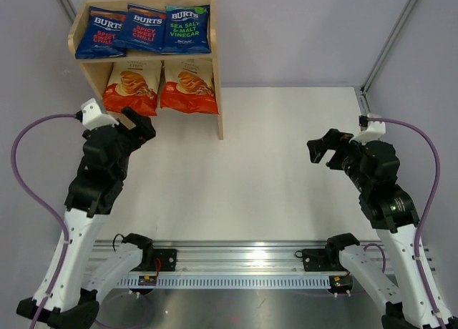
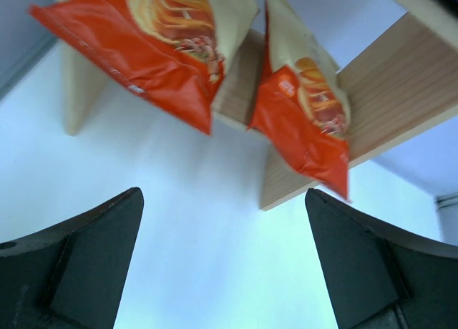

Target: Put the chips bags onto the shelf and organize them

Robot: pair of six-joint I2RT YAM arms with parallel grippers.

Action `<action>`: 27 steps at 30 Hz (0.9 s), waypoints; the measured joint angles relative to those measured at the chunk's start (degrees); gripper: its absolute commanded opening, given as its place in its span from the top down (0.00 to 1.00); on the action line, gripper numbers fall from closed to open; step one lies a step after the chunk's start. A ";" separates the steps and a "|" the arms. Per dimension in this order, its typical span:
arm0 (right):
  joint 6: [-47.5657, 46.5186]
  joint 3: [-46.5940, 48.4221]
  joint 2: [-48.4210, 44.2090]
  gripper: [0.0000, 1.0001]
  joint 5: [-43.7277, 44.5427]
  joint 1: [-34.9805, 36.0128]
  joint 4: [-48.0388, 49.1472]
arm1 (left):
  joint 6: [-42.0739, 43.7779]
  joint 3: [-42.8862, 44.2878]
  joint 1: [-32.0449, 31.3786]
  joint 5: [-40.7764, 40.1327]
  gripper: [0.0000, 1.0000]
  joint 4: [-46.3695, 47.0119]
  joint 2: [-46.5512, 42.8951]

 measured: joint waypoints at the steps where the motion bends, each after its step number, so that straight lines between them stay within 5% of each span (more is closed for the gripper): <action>1: -0.57 0.00 -0.24 0.01 0.52 0.00 -0.35 | 1.97 0.00 0.00 -0.48 0.01 -2.25 -1.84; 8: -3.15 0.33 -0.72 0.00 3.37 0.00 -4.92 | 13.97 -1.11 0.04 -1.49 0.01 -14.99 -12.57; 15: -5.92 -1.16 -5.05 0.01 9.07 6.71 -7.08 | 20.13 -11.19 -0.07 4.46 0.01 -17.99 -28.24; 27: -5.35 -5.84 -12.20 0.01 15.02 9.29 -8.26 | 22.73 -18.82 -0.39 8.70 0.01 -16.98 -37.94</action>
